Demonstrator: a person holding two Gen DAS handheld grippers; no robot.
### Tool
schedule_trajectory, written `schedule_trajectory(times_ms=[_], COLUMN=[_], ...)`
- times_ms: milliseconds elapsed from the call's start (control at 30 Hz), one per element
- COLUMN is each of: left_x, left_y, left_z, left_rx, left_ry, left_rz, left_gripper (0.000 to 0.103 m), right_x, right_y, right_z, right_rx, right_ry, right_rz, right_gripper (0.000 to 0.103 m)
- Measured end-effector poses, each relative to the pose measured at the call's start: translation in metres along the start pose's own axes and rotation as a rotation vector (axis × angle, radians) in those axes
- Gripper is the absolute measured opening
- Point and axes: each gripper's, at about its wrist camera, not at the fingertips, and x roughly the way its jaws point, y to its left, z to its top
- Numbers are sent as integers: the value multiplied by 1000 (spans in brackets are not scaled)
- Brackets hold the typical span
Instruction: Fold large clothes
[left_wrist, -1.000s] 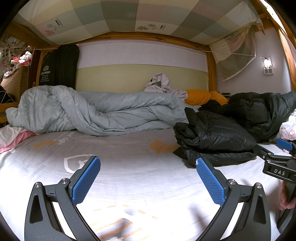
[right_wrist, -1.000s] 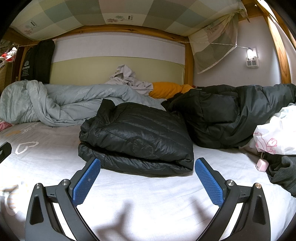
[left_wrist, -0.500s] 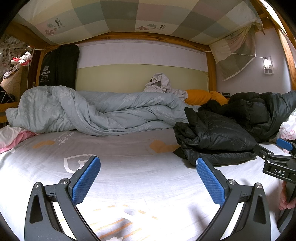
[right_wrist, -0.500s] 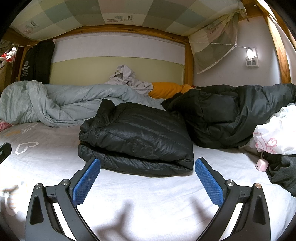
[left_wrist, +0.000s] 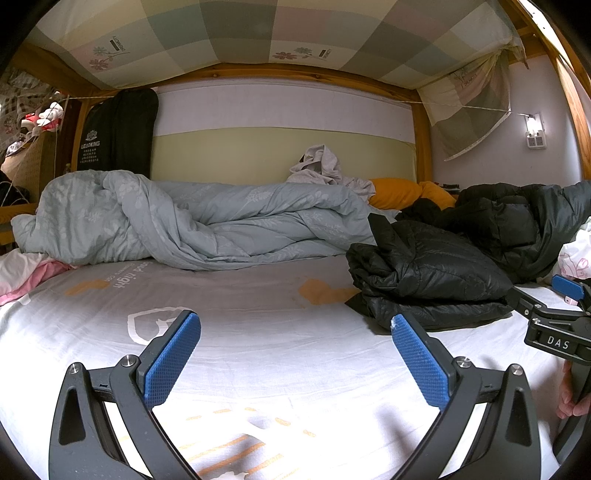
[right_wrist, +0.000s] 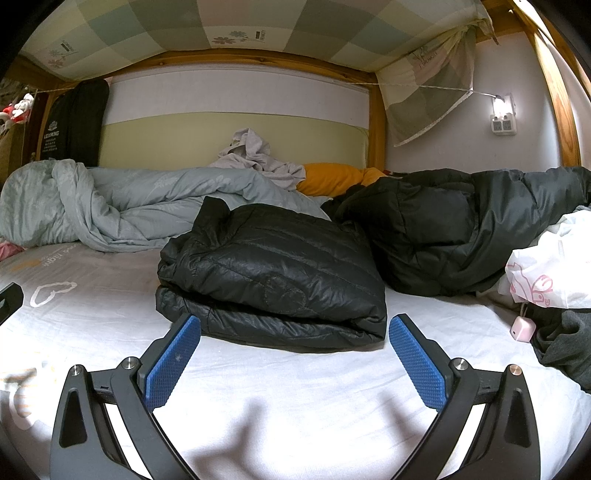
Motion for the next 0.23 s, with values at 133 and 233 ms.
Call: schedule_trajectory(times_ms=[133,233], left_x=[0,0], left_y=[0,0], left_z=[0,0], left_rx=[0,-1], left_ry=[1,0], left_rz=[0,0], left_gripper=[103,103], right_x=[1,2], right_y=[-1,0], right_z=[0,-1], right_rx=[1,3], right_ry=[2,10], right_rz=[0,-3], right_gripper=[103,103])
